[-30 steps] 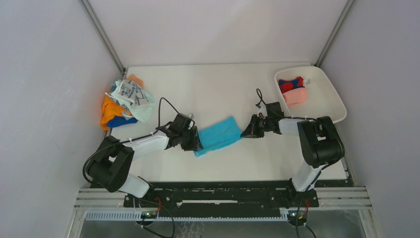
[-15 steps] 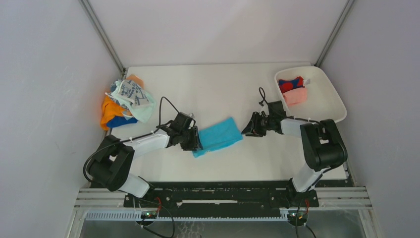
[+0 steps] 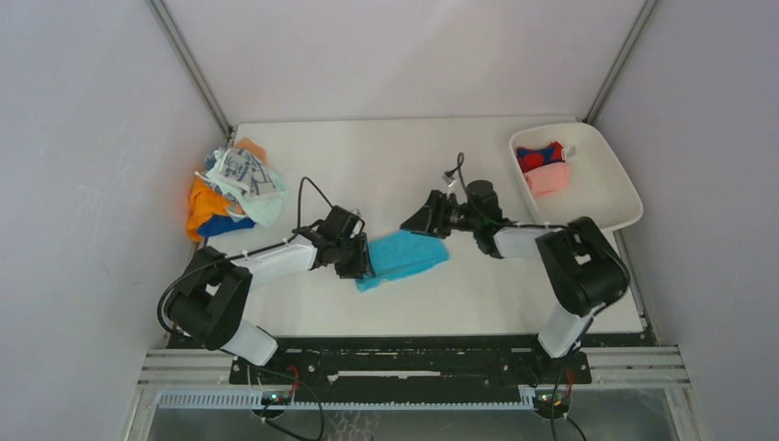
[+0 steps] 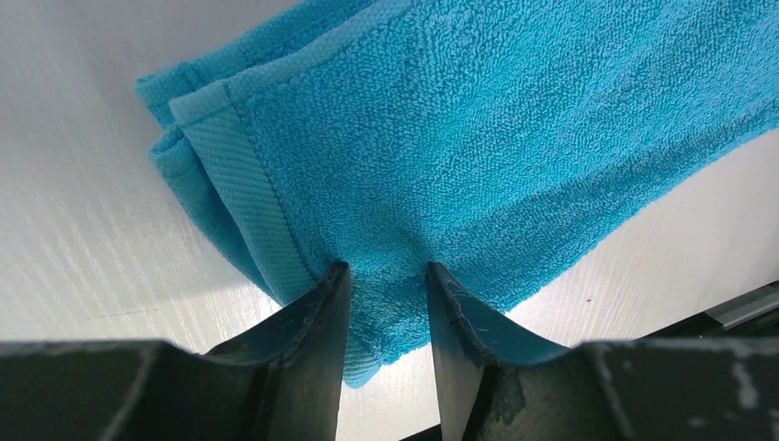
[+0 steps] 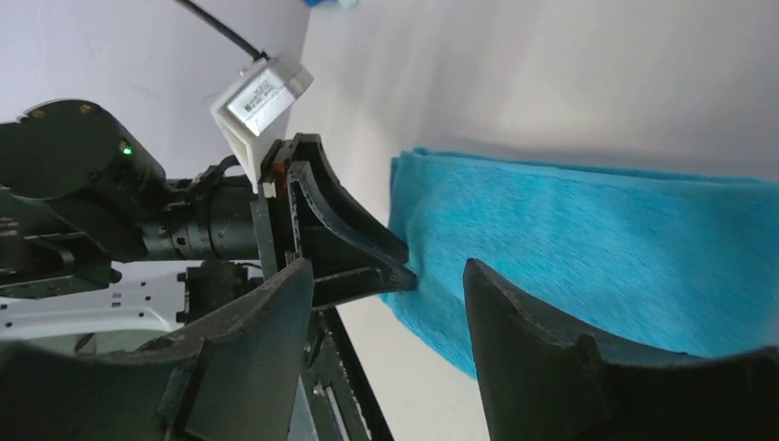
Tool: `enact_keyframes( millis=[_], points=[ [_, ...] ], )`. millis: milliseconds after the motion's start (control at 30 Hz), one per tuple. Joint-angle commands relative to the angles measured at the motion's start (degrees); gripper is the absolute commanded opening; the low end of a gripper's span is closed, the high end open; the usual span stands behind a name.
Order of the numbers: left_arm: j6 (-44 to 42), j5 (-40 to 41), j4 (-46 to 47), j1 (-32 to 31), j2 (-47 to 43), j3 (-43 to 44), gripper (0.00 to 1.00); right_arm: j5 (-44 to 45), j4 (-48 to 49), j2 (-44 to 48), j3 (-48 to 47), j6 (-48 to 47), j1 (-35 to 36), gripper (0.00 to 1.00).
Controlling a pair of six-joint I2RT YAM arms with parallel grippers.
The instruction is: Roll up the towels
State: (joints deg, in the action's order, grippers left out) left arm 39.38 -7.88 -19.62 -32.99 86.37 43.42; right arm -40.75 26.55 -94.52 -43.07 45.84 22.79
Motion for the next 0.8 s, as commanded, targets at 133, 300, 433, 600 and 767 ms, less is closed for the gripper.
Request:
enact_keyframes(
  millis=[133,300,433,600,767],
  points=[
    [-1.19,2.18,-0.08,0.21,1.17,-1.7,0.42,-1.48,26.27,-17.39,-0.75,13.21,4.91,0.61],
    [1.18,1.96,1.46,0.52,1.1,-4.51,0.42,1.68,26.57,-21.34,3.29,13.03,0.36,0.61],
    [1.41,1.55,2.14,0.62,1.75,-5.73,0.42,3.39,29.04,-21.96,7.01,13.85,-3.56,0.61],
    [1.11,1.19,2.33,0.52,2.01,-5.6,0.42,0.72,37.78,-19.42,7.06,19.83,-4.2,0.61],
    [0.94,1.1,2.06,0.56,2.02,-4.86,0.42,0.51,33.44,-17.08,1.28,18.33,-3.33,0.62]
  ],
)
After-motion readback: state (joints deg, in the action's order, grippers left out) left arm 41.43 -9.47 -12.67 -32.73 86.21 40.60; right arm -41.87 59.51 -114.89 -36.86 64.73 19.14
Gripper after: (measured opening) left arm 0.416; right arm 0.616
